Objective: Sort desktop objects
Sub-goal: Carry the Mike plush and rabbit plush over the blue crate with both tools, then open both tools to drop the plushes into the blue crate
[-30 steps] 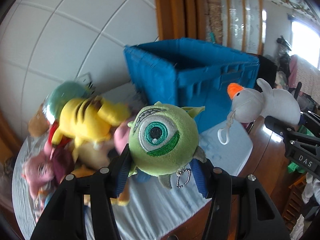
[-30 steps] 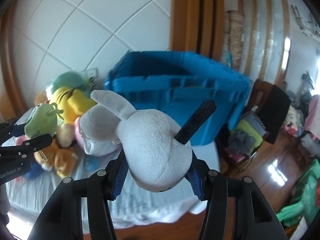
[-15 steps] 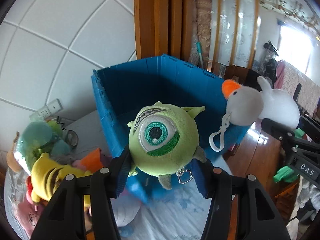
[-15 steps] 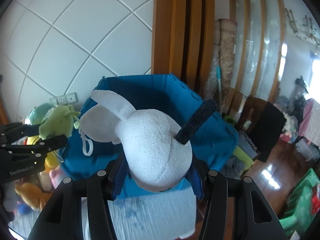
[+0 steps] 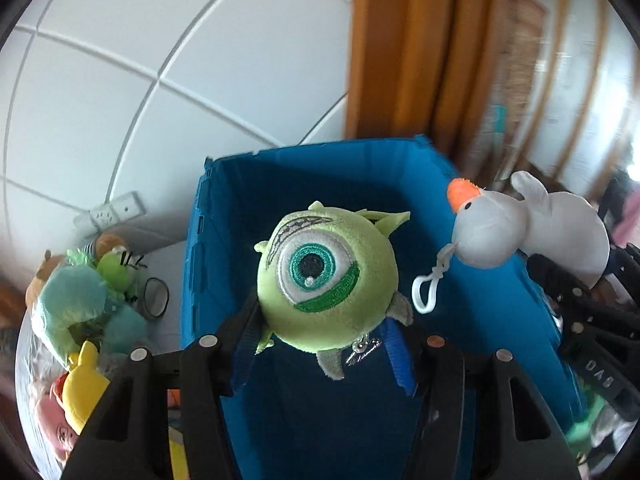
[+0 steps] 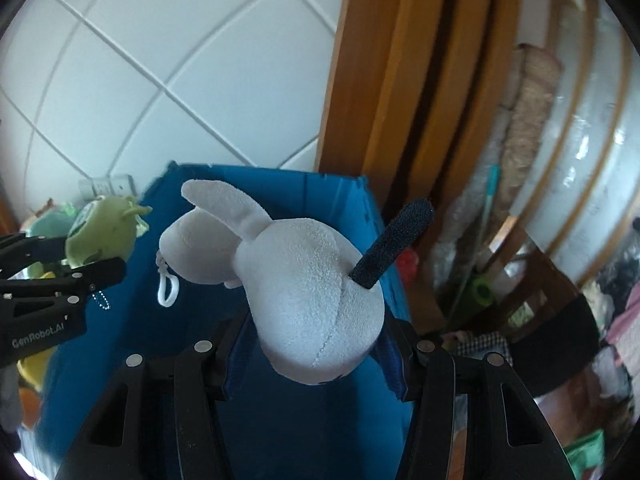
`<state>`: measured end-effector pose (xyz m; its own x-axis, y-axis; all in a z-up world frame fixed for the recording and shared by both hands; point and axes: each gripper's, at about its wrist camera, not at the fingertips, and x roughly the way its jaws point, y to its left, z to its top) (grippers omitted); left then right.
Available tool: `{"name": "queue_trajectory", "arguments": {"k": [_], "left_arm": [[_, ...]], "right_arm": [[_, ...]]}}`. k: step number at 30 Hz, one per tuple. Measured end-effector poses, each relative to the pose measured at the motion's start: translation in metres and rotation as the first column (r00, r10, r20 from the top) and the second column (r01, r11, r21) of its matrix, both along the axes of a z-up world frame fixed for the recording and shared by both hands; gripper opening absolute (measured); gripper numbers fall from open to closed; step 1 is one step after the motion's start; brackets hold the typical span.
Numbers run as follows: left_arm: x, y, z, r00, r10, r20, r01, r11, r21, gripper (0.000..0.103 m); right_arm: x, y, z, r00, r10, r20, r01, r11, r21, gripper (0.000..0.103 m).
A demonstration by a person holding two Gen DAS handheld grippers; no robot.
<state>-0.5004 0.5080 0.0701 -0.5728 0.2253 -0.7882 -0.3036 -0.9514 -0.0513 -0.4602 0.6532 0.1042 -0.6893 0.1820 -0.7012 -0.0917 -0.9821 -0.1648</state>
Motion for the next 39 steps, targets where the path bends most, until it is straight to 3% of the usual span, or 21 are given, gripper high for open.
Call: {"name": "queue_trajectory", "arguments": {"k": [4, 10, 16, 20, 24, 31, 33, 35, 39], "left_arm": [[-0.052, 0.02, -0.063, 0.987, 0.049, 0.153, -0.046, 0.999, -0.023, 0.056], [-0.098, 0.035, -0.144, 0.95, 0.134, 0.284, -0.101, 0.987, -0.127, 0.056], [-0.113, 0.042, -0.212, 0.929, 0.159, 0.334, -0.09, 0.973, -0.214, 0.057], [-0.116, 0.043, -0.257, 0.894, 0.181, 0.409, -0.09, 0.968, -0.233, 0.058], [-0.116, 0.042, -0.277, 0.878, 0.194, 0.437, -0.085, 0.963, -0.257, 0.058], [-0.114, 0.04, -0.291, 0.862, 0.189, 0.47, -0.067, 0.962, -0.265, 0.062], [-0.115, 0.039, -0.292, 0.861, 0.189, 0.473, -0.064, 0.961, -0.268, 0.067], [-0.117, 0.037, -0.293, 0.86, 0.189, 0.473, -0.062, 0.961, -0.271, 0.088], [-0.114, 0.041, -0.291, 0.863, 0.194, 0.467, -0.064, 0.958, -0.281, 0.092]], "right_arm": [[-0.072, 0.009, -0.044, 0.994, -0.011, 0.111, 0.005, 0.999, 0.054, 0.053], [-0.141, 0.022, -0.135, 0.948, -0.003, 0.319, 0.006, 1.0, -0.008, 0.053], [-0.163, 0.021, -0.226, 0.881, 0.011, 0.473, -0.03, 0.999, 0.032, 0.053], [-0.164, 0.013, -0.282, 0.823, 0.02, 0.568, -0.072, 0.995, 0.07, 0.053], [-0.163, 0.014, -0.323, 0.775, -0.002, 0.632, -0.08, 0.992, 0.1, 0.053], [-0.163, 0.017, -0.345, 0.753, 0.003, 0.658, -0.083, 0.992, 0.09, 0.053], [-0.168, 0.02, -0.339, 0.757, 0.001, 0.653, -0.08, 0.993, 0.091, 0.053], [-0.169, 0.02, -0.333, 0.764, -0.004, 0.646, -0.071, 0.993, 0.091, 0.053], [-0.167, 0.018, -0.32, 0.776, -0.011, 0.63, -0.062, 0.994, 0.094, 0.053]]}}
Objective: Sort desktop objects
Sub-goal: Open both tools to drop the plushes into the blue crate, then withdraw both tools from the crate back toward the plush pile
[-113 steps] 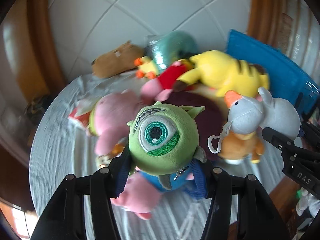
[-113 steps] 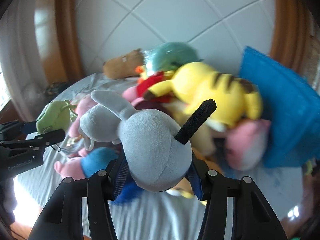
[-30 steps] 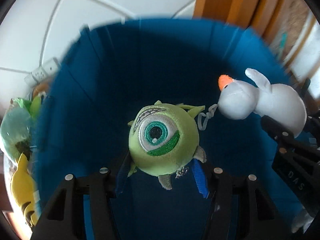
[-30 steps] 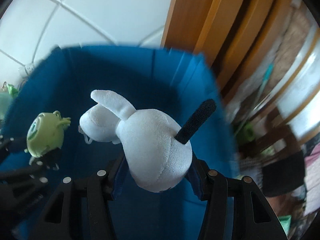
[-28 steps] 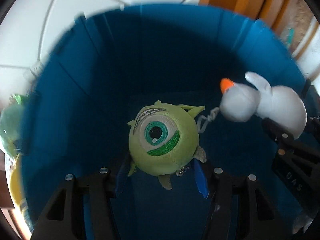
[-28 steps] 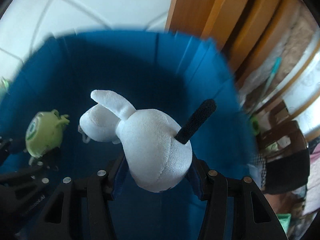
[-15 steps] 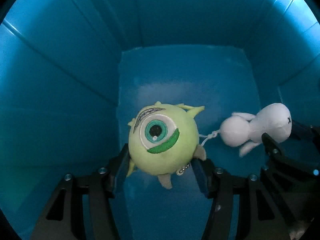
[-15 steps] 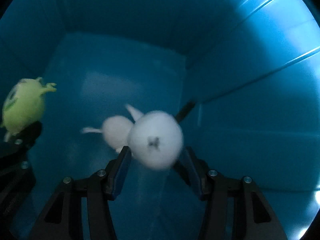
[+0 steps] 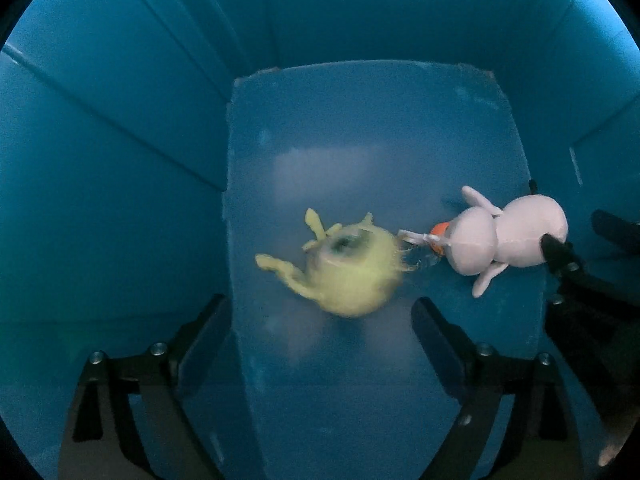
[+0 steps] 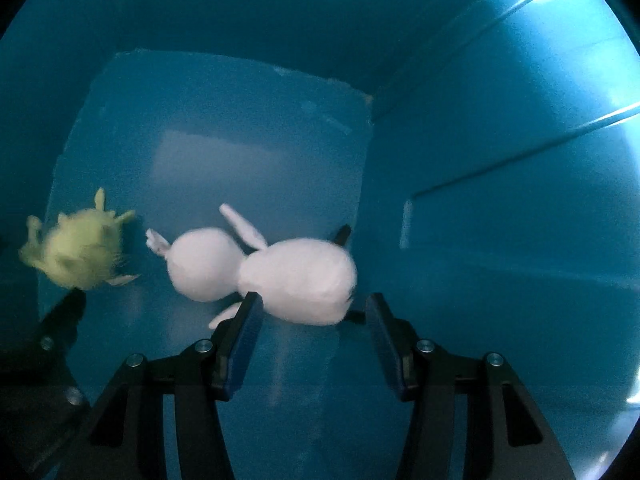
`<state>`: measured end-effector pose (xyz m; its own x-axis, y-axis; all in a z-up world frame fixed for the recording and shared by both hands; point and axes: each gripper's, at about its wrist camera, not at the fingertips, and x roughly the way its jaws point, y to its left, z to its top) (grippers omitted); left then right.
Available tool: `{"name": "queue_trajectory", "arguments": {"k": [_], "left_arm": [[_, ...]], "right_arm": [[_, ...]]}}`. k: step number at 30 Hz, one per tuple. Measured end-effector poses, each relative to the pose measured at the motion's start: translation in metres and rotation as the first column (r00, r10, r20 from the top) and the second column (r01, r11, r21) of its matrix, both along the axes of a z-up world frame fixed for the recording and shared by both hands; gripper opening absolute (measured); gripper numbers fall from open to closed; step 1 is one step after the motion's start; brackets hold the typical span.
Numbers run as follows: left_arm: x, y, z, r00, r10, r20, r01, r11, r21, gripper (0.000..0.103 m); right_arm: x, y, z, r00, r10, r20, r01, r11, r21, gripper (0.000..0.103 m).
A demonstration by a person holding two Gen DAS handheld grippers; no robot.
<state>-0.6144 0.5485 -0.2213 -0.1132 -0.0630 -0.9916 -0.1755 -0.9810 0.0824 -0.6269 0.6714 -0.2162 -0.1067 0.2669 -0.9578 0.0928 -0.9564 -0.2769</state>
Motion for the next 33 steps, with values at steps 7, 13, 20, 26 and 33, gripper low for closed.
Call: {"name": "queue_trajectory", "arguments": {"k": [7, 13, 20, 26, 33], "left_arm": [[0.009, 0.001, 0.025, 1.0, 0.007, -0.012, -0.006, 1.0, 0.022, 0.092], [0.027, -0.003, 0.074, 0.997, 0.017, -0.071, -0.016, 1.0, 0.018, 0.092], [0.069, -0.021, 0.144, 0.981, -0.006, -0.195, 0.019, 0.998, 0.068, 0.092], [0.12, -0.039, 0.196, 0.949, -0.077, -0.307, 0.109, 0.99, 0.088, 0.092], [0.195, -0.069, 0.245, 0.882, -0.147, -0.447, 0.227, 0.965, 0.13, 0.092]], "right_arm": [[0.009, 0.008, 0.044, 0.997, -0.022, -0.08, 0.019, 0.999, -0.036, 0.059], [0.026, 0.004, 0.1, 0.986, -0.027, -0.166, 0.014, 0.997, -0.078, 0.059], [0.057, -0.007, 0.159, 0.955, -0.006, -0.296, -0.03, 0.993, -0.117, 0.066], [0.115, -0.02, 0.205, 0.929, 0.01, -0.371, -0.064, 0.989, -0.135, 0.074], [0.194, -0.042, 0.235, 0.888, 0.032, -0.458, -0.104, 0.986, -0.131, 0.098]]}}
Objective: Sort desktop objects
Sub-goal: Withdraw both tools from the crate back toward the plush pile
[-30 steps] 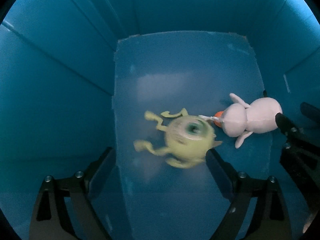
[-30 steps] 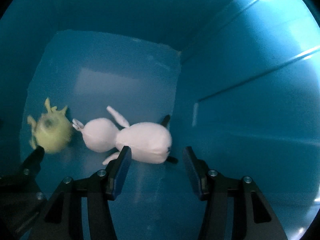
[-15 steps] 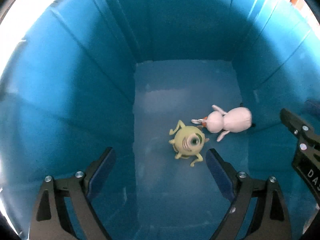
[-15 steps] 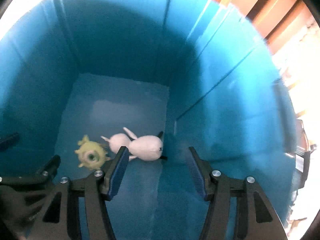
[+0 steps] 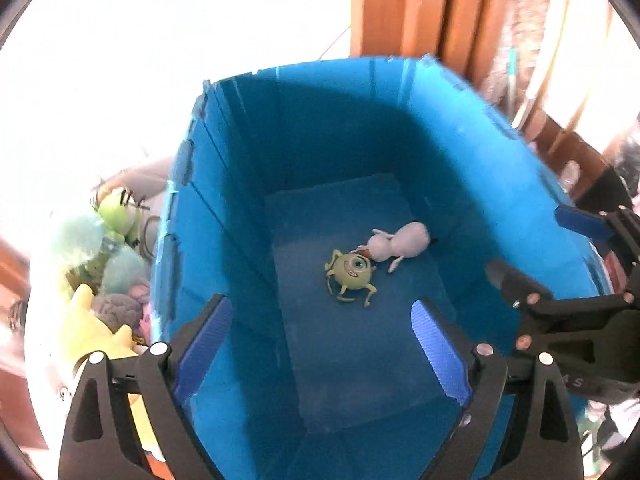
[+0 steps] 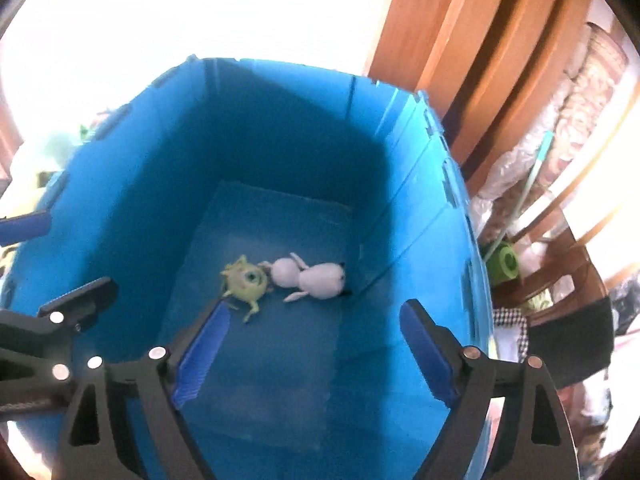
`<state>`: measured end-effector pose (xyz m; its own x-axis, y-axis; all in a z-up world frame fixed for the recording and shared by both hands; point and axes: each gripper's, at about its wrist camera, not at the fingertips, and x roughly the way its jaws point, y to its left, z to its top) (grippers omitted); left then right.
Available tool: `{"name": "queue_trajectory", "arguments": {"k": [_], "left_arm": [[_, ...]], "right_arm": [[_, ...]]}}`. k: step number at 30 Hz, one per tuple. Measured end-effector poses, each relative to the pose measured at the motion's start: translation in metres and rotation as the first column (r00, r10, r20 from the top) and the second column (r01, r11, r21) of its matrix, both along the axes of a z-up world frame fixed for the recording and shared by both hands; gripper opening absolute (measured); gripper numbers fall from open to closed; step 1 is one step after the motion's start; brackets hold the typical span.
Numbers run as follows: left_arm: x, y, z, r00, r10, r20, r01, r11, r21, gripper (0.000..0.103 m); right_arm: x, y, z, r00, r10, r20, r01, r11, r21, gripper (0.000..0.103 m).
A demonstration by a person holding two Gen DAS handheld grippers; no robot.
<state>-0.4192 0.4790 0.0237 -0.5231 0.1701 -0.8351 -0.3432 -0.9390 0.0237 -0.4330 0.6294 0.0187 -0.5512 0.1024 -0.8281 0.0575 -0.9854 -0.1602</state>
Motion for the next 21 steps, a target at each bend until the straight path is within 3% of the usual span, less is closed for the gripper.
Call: {"name": "queue_trajectory", "arguments": {"k": [2, 9, 21], "left_arm": [[0.02, -0.01, 0.009, 0.999, -0.025, -0.041, 0.025, 1.0, 0.004, 0.092], [0.081, -0.056, 0.031, 0.987, -0.062, -0.151, 0.063, 0.998, 0.0, 0.092], [0.155, -0.167, 0.022, 0.978, -0.025, -0.209, 0.031, 0.999, 0.024, 0.092]], "right_arm": [[0.018, -0.005, 0.007, 1.0, -0.01, -0.024, 0.01, 1.0, 0.0, 0.103], [0.076, -0.031, 0.03, 0.993, -0.043, -0.107, 0.038, 0.998, -0.044, 0.103], [0.156, -0.118, 0.043, 0.983, -0.019, -0.184, 0.004, 0.996, -0.084, 0.103]]}}
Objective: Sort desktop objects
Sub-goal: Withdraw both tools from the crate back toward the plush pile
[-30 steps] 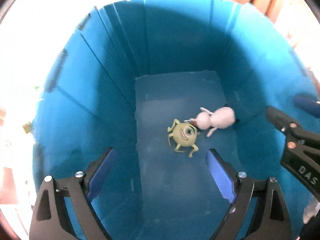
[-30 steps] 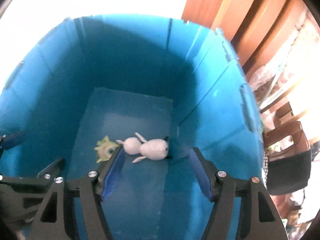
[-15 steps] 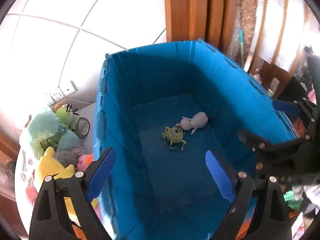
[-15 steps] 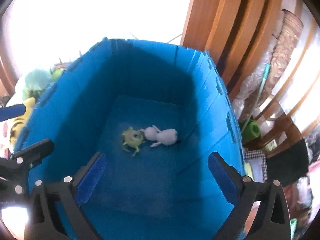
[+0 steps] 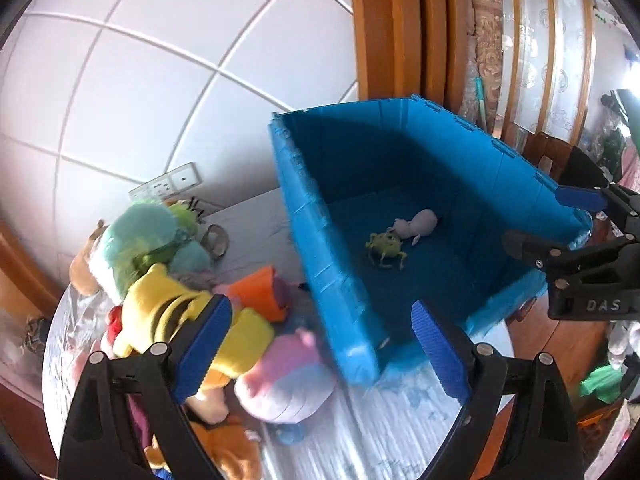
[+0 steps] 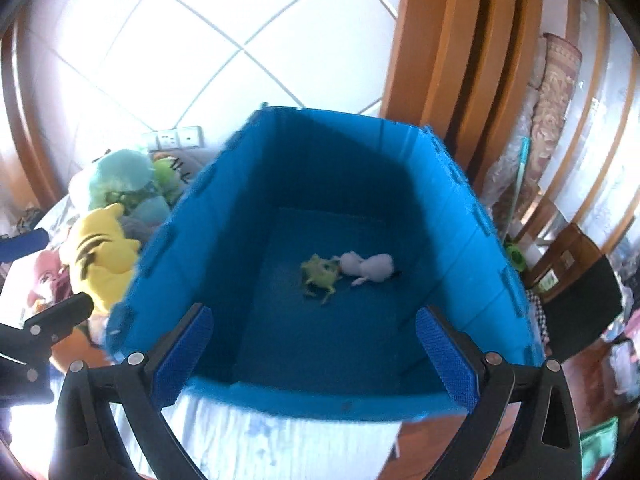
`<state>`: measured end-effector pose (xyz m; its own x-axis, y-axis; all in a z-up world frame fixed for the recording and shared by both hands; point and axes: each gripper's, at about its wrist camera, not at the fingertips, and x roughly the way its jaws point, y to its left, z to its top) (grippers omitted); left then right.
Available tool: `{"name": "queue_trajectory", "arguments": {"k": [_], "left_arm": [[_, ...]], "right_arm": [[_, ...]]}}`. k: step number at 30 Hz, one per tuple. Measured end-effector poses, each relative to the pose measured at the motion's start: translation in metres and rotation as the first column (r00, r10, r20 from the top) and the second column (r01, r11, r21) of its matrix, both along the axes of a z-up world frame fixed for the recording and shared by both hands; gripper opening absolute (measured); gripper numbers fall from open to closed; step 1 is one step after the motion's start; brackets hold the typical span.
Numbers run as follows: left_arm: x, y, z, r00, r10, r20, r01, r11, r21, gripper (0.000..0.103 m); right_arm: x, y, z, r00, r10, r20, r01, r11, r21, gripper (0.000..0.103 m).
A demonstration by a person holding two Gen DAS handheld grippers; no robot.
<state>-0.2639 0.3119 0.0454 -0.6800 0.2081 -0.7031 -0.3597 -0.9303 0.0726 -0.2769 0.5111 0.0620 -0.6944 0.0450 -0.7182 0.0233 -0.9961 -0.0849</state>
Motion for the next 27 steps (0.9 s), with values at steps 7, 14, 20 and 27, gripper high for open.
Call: {"name": "queue_trajectory", "arguments": {"k": [7, 14, 20, 27], "left_arm": [[0.03, -0.057, -0.017, 0.999, 0.041, -0.004, -0.041, 0.999, 0.021, 0.092], [0.052, -0.113, -0.042, 0.991, 0.135, -0.013, -0.135, 0.991, 0.0, 0.092], [0.062, -0.153, -0.056, 0.971, 0.238, 0.002, -0.238, 0.971, 0.015, 0.092], [0.064, -0.185, -0.067, 0.932, 0.363, 0.028, -0.363, 0.931, 0.024, 0.092]], "right_arm": [[0.034, -0.064, -0.011, 0.999, 0.045, -0.021, -0.045, 0.999, -0.024, 0.103], [0.057, -0.116, -0.029, 0.997, 0.066, -0.026, -0.067, 0.997, -0.039, 0.103], [0.065, -0.149, -0.044, 0.993, 0.114, -0.022, -0.115, 0.993, -0.041, 0.103], [0.063, -0.172, -0.05, 0.977, 0.21, -0.034, -0.212, 0.976, -0.051, 0.103]]}}
